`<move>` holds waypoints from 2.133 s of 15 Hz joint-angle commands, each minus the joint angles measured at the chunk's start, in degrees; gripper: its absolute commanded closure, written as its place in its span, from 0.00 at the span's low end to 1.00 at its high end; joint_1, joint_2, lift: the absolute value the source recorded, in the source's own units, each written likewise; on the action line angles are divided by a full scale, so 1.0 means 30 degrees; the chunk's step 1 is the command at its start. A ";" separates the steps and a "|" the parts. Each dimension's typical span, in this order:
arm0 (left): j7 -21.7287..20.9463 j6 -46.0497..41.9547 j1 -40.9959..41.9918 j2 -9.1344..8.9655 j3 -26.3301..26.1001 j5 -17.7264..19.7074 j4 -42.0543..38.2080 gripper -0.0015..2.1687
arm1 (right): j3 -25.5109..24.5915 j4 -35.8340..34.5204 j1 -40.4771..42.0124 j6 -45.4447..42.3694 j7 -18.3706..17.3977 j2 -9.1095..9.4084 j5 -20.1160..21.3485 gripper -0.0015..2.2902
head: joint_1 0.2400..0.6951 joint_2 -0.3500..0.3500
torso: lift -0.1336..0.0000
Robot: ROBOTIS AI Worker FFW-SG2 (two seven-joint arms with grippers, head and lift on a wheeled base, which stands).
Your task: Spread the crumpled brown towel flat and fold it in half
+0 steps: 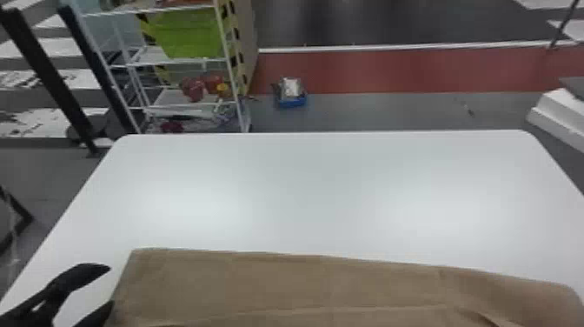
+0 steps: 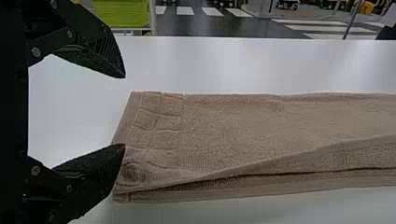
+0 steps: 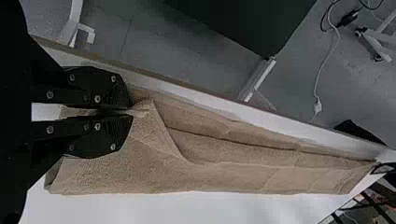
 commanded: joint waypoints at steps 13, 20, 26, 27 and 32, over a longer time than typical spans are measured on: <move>-0.0088 0.0416 -0.0835 -0.0050 -0.0243 -0.0408 0.0949 0.20 | -0.1280 0.0890 -0.0468 0.2423 0.0063 -0.0396 -0.1784 0.01 | 1.00 0.59 | 0.00; -0.0937 0.0416 -0.1187 -0.0050 -0.0067 0.0413 0.0187 0.20 | -0.2305 -0.0780 -0.1054 1.5314 0.0063 -0.0367 -0.8376 0.02 | 1.00 0.42 | 0.00; -0.1523 0.3170 -0.1568 -0.0050 0.0607 0.5540 0.0246 0.20 | -0.1836 -0.3505 -0.1230 2.1173 0.0063 0.1625 -1.0046 0.01 | 1.00 0.49 | 0.00; -0.1934 0.3638 -0.1597 -0.0050 0.0782 0.6741 0.0275 0.20 | -0.1485 -0.4032 -0.1230 2.1524 0.0063 0.1889 -1.0016 0.01 | 1.00 0.52 | 0.00; -0.2432 0.3873 -0.1626 -0.0050 0.0636 0.8176 0.1447 0.15 | -0.0606 -0.4471 -0.1230 2.1817 0.0063 0.2416 -0.9518 0.01 | 1.00 0.68 | 0.00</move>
